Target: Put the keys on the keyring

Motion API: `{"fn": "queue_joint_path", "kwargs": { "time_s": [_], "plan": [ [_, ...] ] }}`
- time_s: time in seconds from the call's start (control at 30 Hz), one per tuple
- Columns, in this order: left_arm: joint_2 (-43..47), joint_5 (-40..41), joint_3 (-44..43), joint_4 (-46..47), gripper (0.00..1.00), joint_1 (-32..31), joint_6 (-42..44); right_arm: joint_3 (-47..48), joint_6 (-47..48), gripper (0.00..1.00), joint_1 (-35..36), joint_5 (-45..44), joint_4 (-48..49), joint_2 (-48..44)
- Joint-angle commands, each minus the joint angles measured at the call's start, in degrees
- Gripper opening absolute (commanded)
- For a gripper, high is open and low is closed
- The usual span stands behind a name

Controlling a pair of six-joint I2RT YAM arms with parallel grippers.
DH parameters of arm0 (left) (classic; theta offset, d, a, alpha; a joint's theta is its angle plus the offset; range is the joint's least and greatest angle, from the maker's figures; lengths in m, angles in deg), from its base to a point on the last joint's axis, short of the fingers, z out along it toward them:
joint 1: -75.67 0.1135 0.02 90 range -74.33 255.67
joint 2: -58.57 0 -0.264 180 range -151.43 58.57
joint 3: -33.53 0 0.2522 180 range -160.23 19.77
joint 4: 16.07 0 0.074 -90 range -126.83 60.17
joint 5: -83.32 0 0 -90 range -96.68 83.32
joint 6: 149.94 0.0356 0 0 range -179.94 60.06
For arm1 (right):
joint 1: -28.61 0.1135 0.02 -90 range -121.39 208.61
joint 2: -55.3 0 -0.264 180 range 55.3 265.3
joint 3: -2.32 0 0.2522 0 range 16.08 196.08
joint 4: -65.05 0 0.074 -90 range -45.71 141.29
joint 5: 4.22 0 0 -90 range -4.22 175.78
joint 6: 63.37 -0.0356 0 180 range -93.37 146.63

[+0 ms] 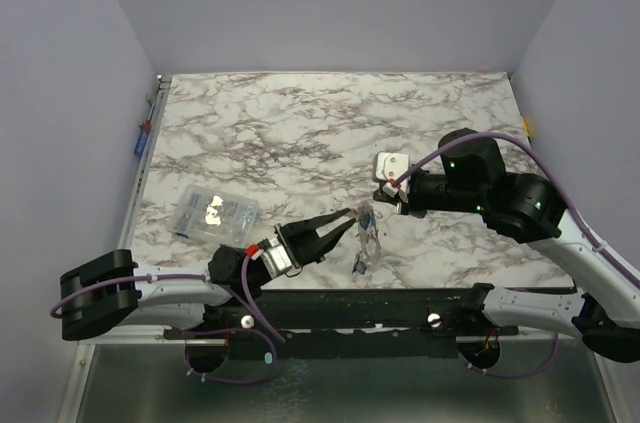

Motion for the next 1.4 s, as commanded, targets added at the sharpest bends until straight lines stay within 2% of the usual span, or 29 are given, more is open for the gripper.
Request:
{"fn": "queue_joint_path", "kwargs": {
  "time_s": [0.0, 0.23, 0.4, 0.53, 0.67, 0.73, 0.8, 0.87, 1.0, 1.07, 1.13, 1.23, 1.27, 1.37],
  "plan": [
    [4.45, 0.4, 2.23, 10.61, 0.27, -0.22, 1.14, -0.61, 0.8, 0.01, -0.13, -2.65, 2.56, -0.81],
    [12.19, 2.14, 1.86, -4.67, 0.27, -0.25, 6.17, -3.2, 0.2, 0.01, -0.08, -3.38, 5.2, -2.9],
    [14.97, 7.26, 3.87, -8.67, 0.3, -0.26, 5.22, -9.32, -4.67, 0.01, -0.13, -4.53, 11.8, -6.26],
    [16.04, 15.59, 6.1, -9.97, 0.3, -0.21, 2.12, -17.74, -8.62, 0.01, -0.13, -5.4, 18.53, -10.49],
    [17.14, 26.66, 7.57, -12.68, 0.37, -0.23, -1.86, -23.36, -13.6, 0.01, -0.13, -11.93, 23.61, -10.37],
    [17.88, 29.67, 7.82, -15.65, 0.37, -0.23, -2.56, -24.57, -19.51, 0.1, -0.13, -13.5, 24.91, -8.43],
    [19.25, 31.97, 8.34, -17.66, 0.38, -0.35, -4.83, -25.45, -25.07, 0.29, -0.13, -13.54, 26.13, -6.05],
    [20.87, 37.59, 6.46, -23.54, 0.38, -0.33, -8.37, -26.15, -32.56, 0.44, -0.11, -16.81, 27.74, -3.22],
    [23.32, 47.27, -1.27, -44.72, 0.42, -0.21, -16.62, -27.18, -44.61, 0.56, -0.13, -24.79, 30.21, 1.7],
    [21.24, 52.46, -6.54, -59.03, 0.42, 0.13, -23.34, -27.52, -50.4, 0.67, -0.13, -30.7, 30.15, 4.75],
    [17.68, 52.31, -11.68, -69.7, 0.44, 1.06, -27.42, -26.64, -55.6, 0.71, -0.32, -36.22, 28.3, 8.9],
    [11.52, 48.4, -18.82, -82.03, 0.53, 4.39, -35.19, -23.2, -60.47, 0.72, -2.58, -36.52, 23.7, 16.19],
    [9.72, 44.93, -21.06, -84.96, 0.53, 6.71, -37.53, -21.98, -62.24, 0.71, -4.07, -35.63, 21.89, 18.4],
    [3.25, 25.79, -25.93, -90.48, 0.55, 17.57, -43.62, -20.16, -65.03, 0.69, -8.37, -34.24, 19.44, 22.07]
  ]
}}
